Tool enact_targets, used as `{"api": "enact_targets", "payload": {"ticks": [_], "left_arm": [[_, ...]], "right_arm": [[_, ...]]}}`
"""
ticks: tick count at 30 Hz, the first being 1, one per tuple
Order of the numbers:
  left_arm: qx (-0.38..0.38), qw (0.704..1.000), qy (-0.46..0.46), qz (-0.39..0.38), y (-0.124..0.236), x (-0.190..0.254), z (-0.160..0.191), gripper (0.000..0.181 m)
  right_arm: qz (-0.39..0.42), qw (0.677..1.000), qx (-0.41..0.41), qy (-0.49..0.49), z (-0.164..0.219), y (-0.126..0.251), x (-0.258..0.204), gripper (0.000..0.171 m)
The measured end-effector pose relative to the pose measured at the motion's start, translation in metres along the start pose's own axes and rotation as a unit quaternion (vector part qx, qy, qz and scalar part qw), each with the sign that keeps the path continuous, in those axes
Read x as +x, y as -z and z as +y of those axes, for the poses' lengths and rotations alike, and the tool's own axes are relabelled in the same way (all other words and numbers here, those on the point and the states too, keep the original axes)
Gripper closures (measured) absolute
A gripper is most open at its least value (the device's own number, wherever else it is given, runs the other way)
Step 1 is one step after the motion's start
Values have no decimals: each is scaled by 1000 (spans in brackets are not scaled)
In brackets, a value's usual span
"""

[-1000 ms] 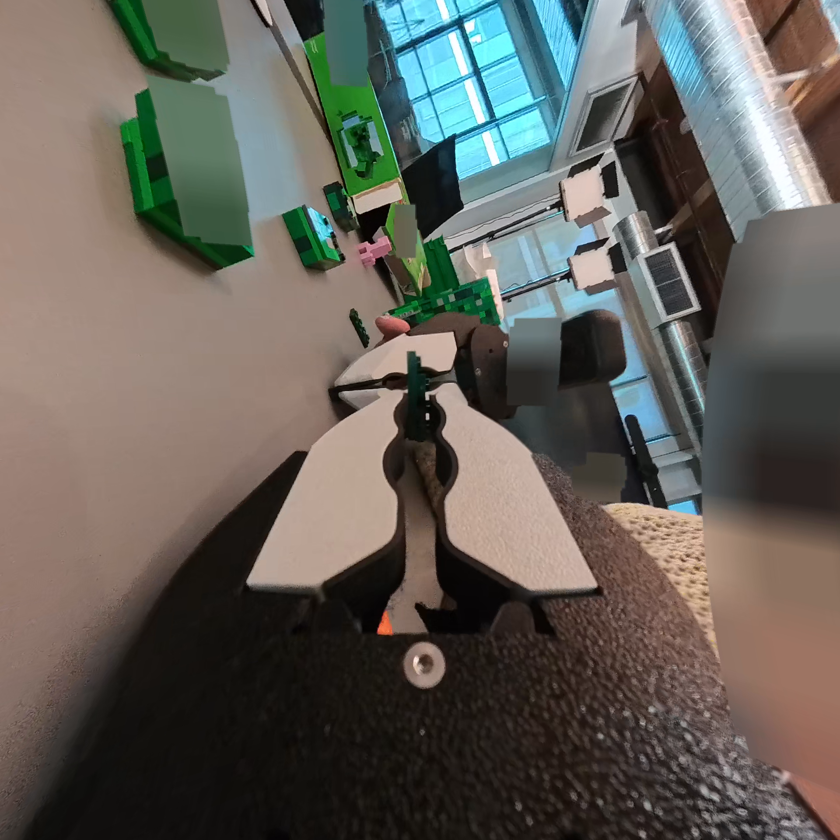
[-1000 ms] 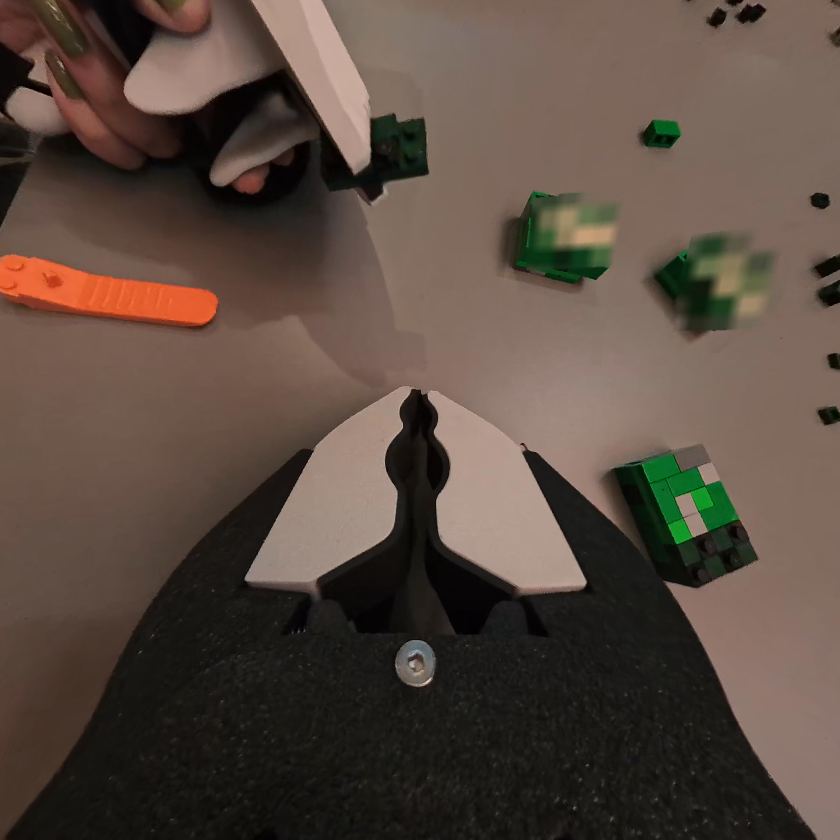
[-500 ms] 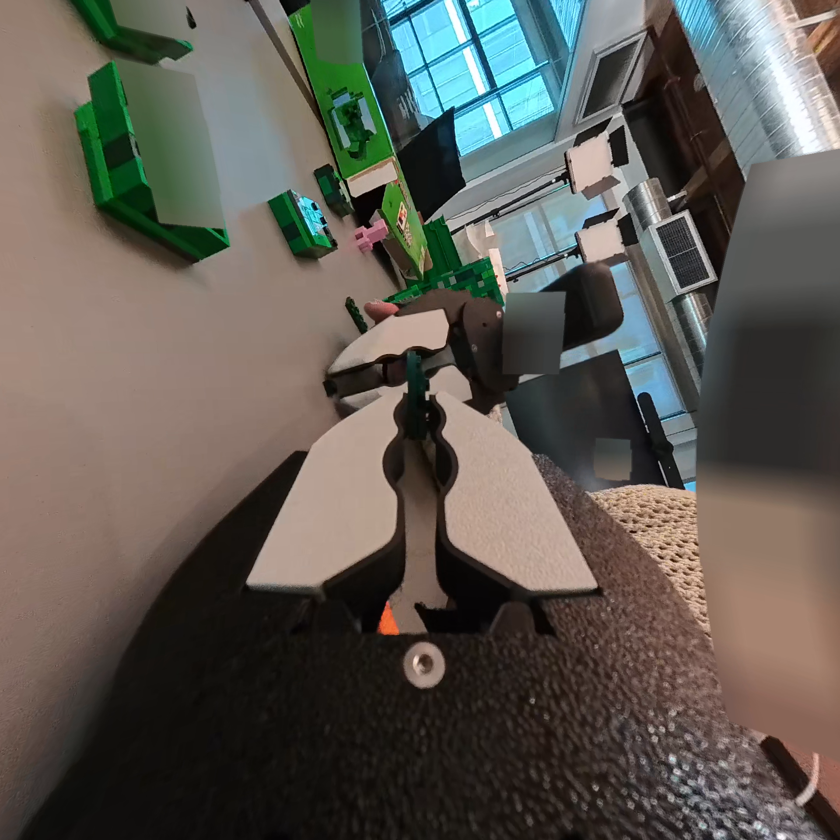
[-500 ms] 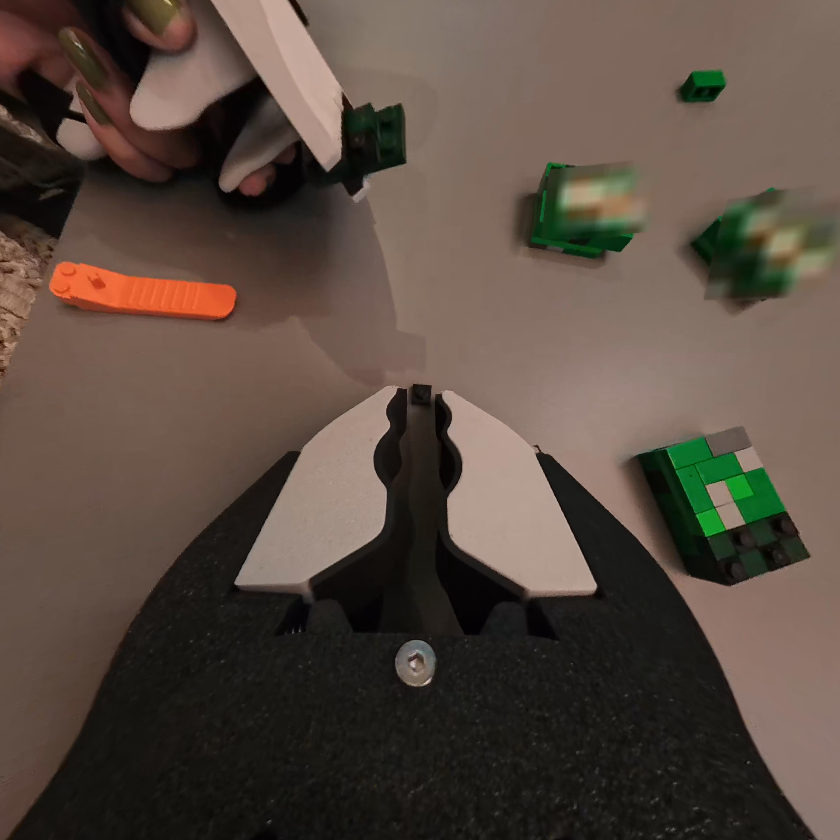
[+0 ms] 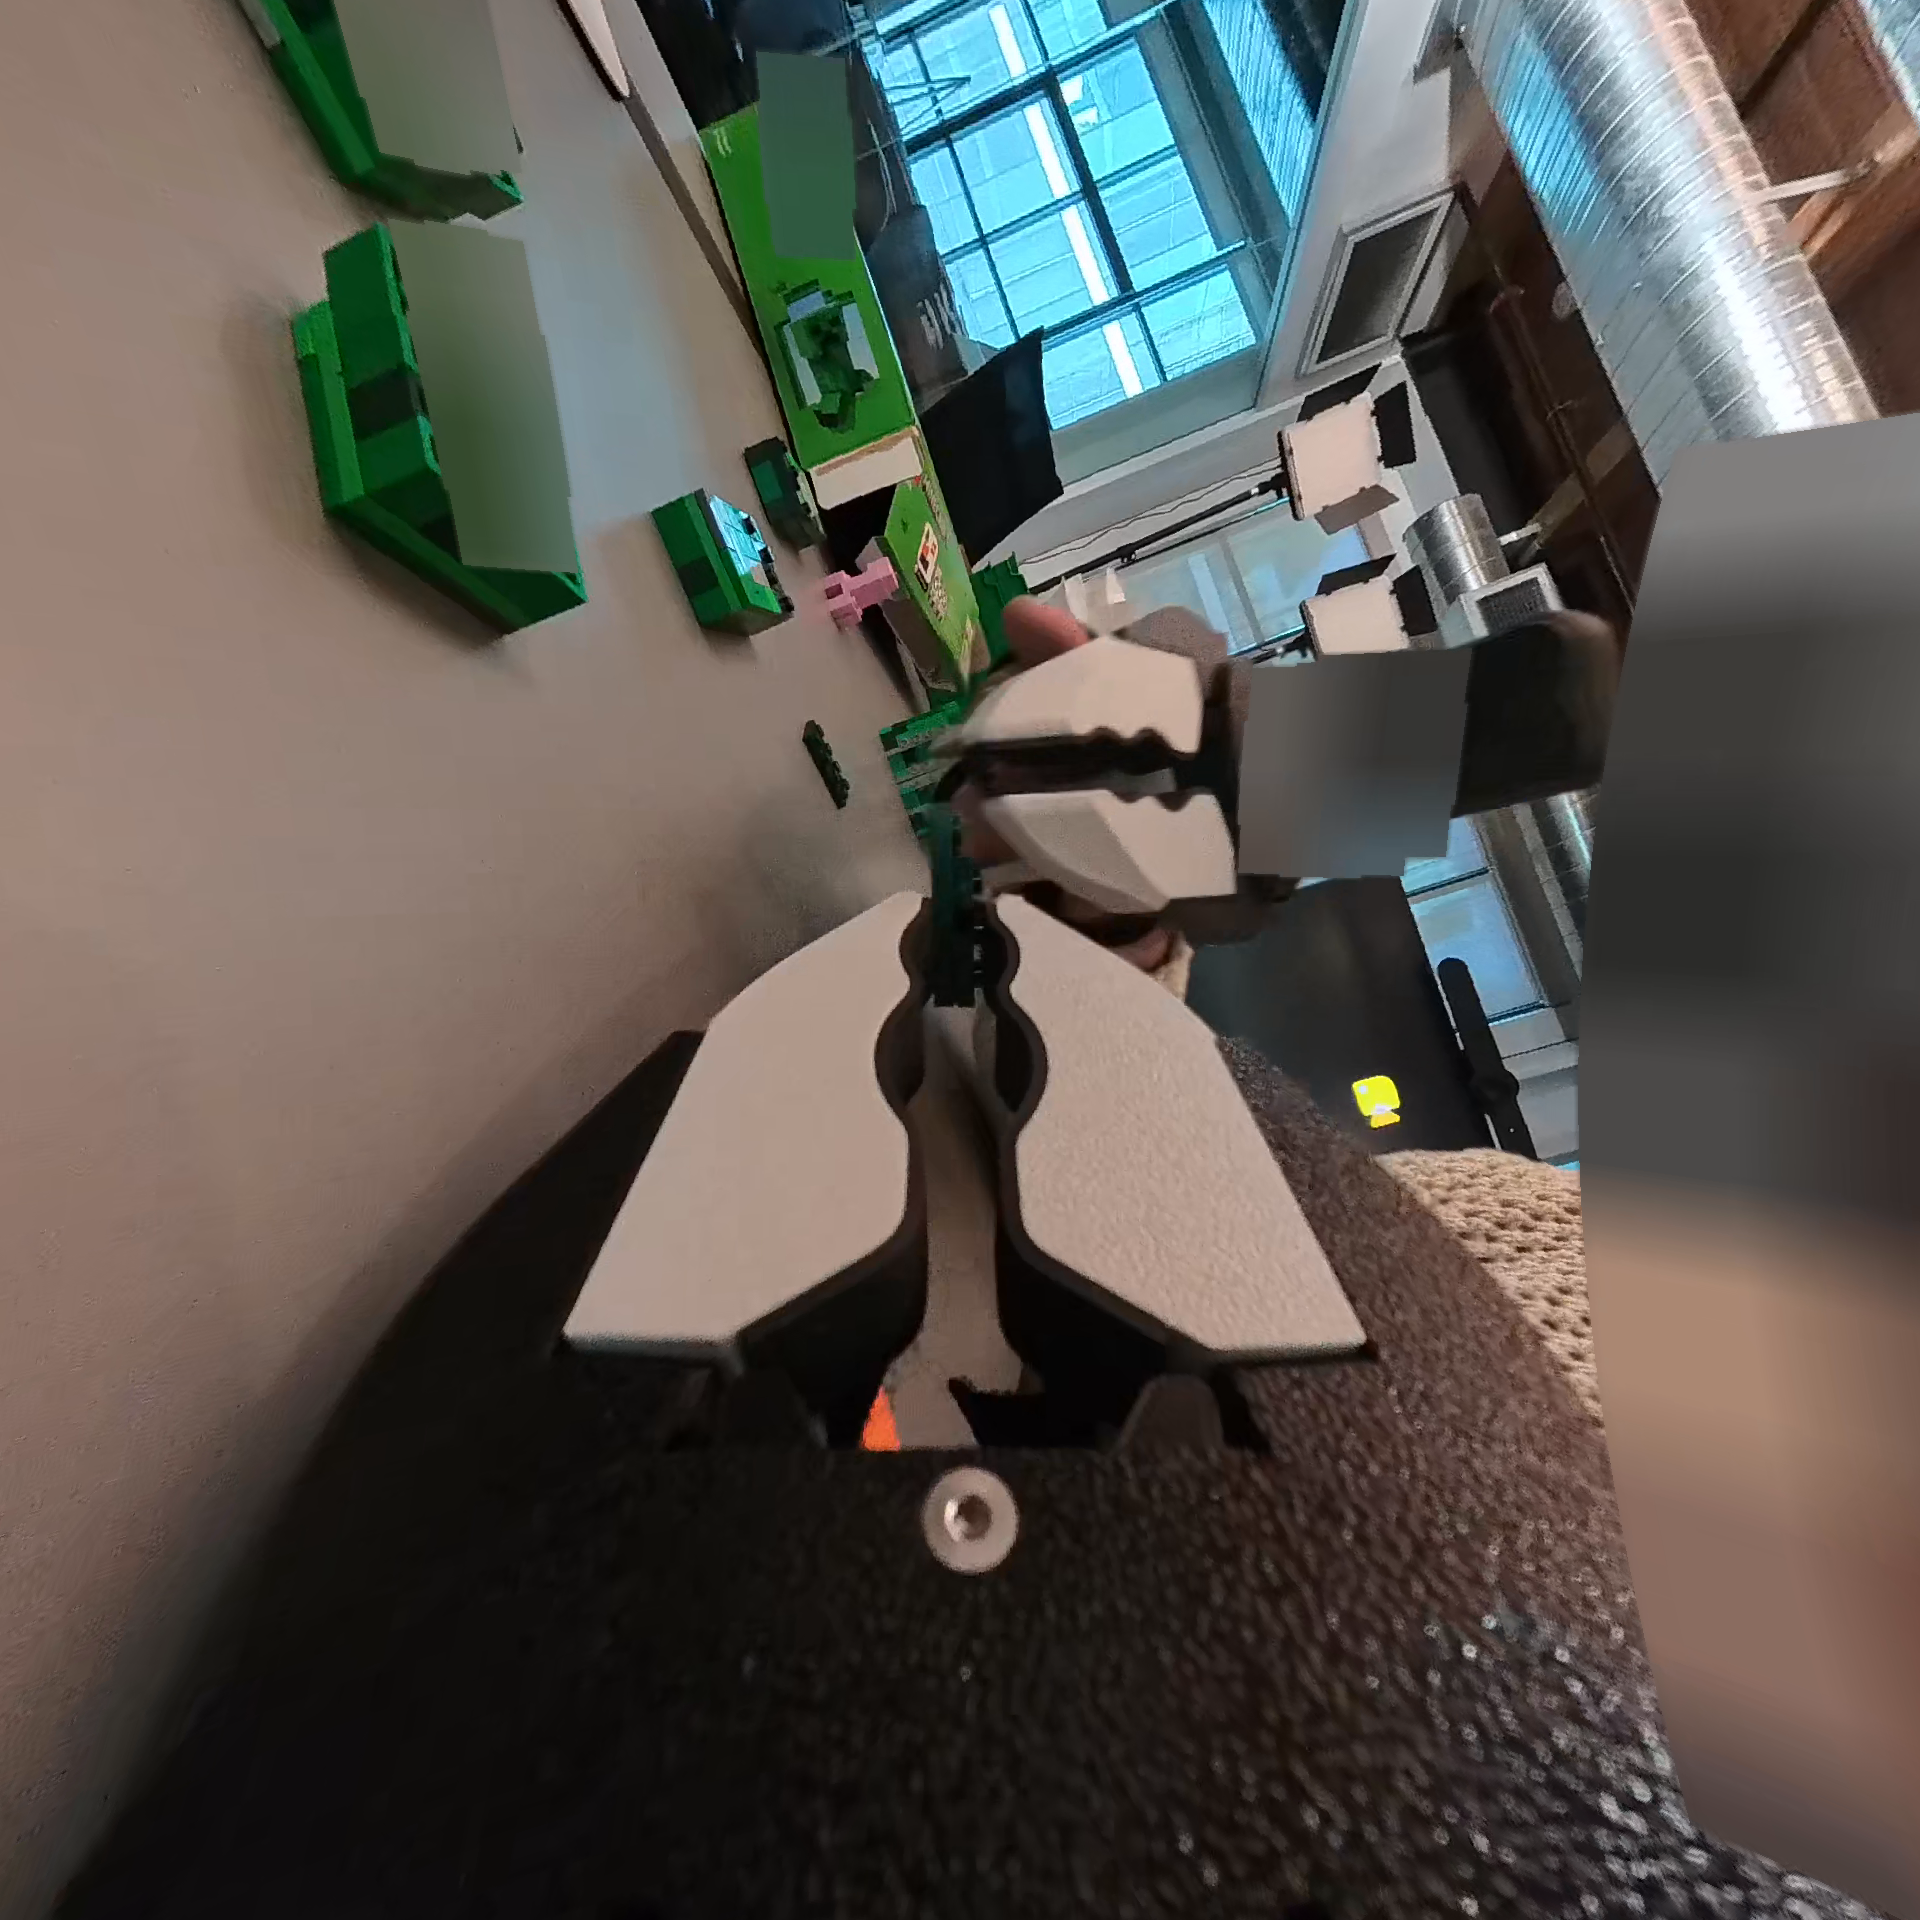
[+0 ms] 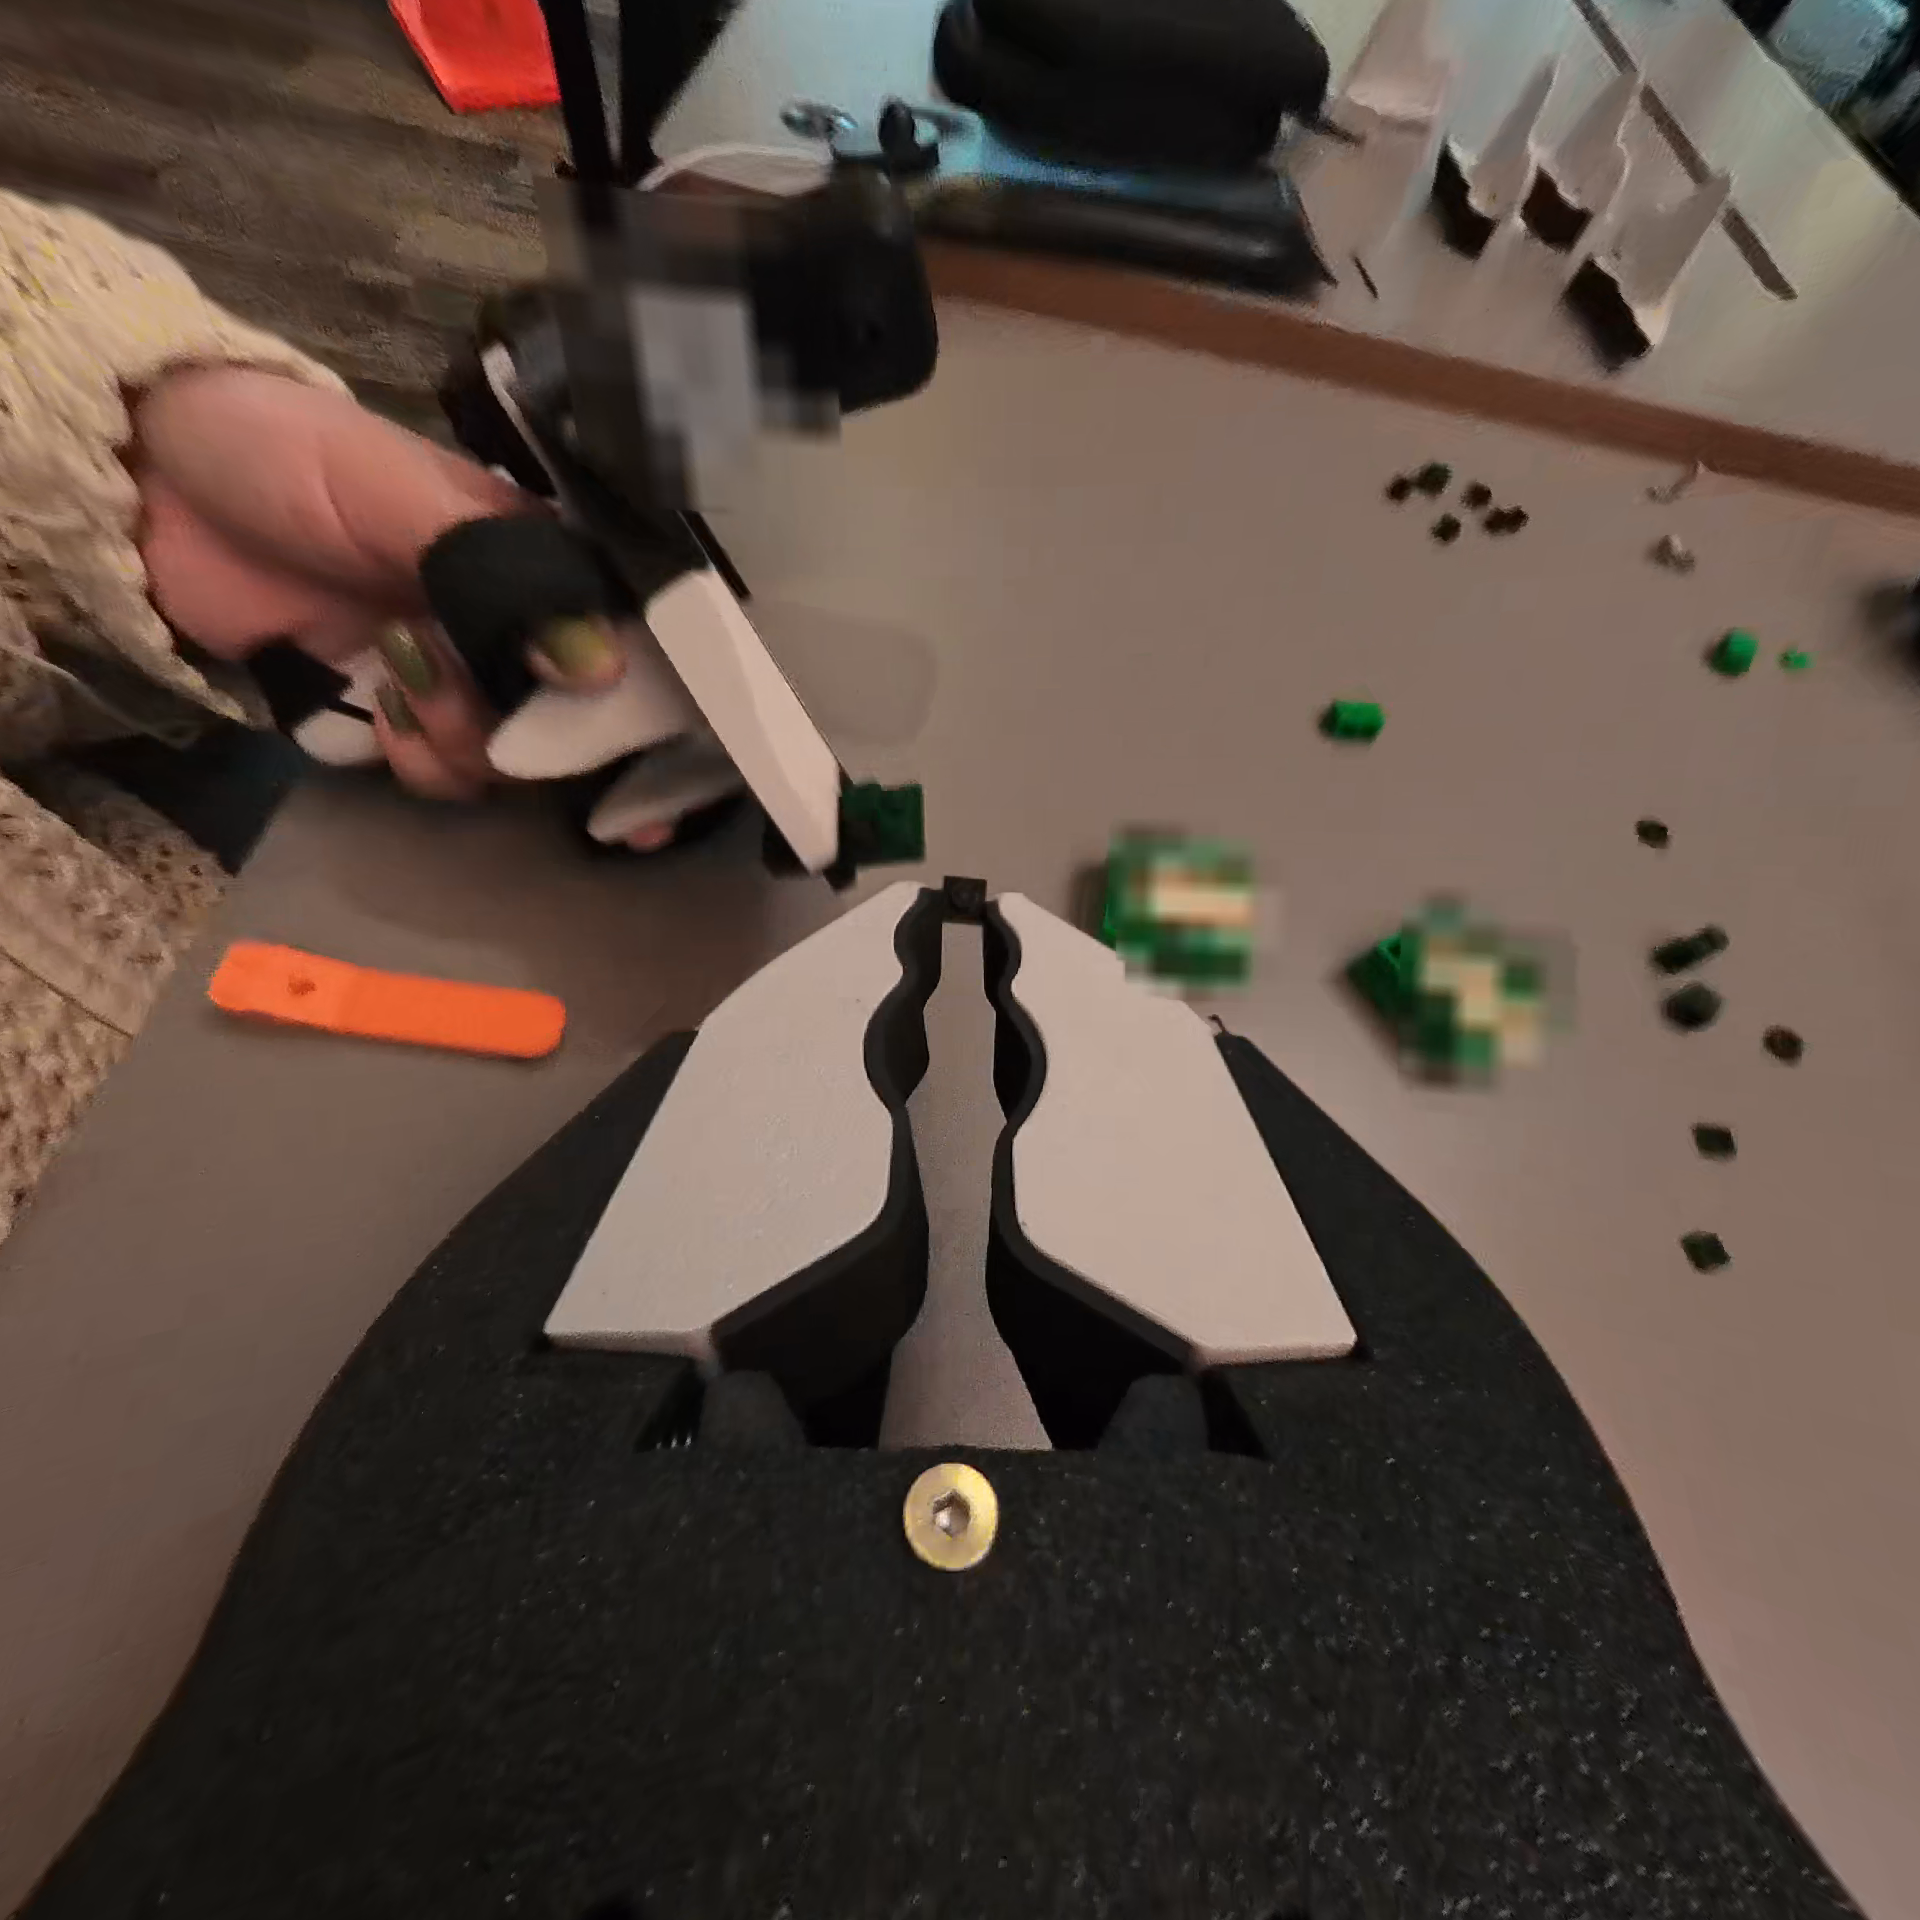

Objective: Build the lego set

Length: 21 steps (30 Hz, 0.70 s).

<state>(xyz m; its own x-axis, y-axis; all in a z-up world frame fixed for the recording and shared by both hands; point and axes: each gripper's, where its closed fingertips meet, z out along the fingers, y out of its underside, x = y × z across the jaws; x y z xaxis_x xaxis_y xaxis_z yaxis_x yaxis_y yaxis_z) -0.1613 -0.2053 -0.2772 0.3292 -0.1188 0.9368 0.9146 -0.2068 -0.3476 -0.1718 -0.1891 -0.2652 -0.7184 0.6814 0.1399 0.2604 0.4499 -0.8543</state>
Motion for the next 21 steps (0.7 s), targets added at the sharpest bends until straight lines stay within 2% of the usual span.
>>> {"api": "enact_targets", "payload": {"ticks": [4,21], "left_arm": [[-5,1000,-7,0,-1,1,1,174],[-12,1000,-26,4,-2,5,5,174]], "right_arm": [[-30,999,-5,14,-13,-10,-9,164],[-50,997,-58,32,-9,-17,-16,164]]}}
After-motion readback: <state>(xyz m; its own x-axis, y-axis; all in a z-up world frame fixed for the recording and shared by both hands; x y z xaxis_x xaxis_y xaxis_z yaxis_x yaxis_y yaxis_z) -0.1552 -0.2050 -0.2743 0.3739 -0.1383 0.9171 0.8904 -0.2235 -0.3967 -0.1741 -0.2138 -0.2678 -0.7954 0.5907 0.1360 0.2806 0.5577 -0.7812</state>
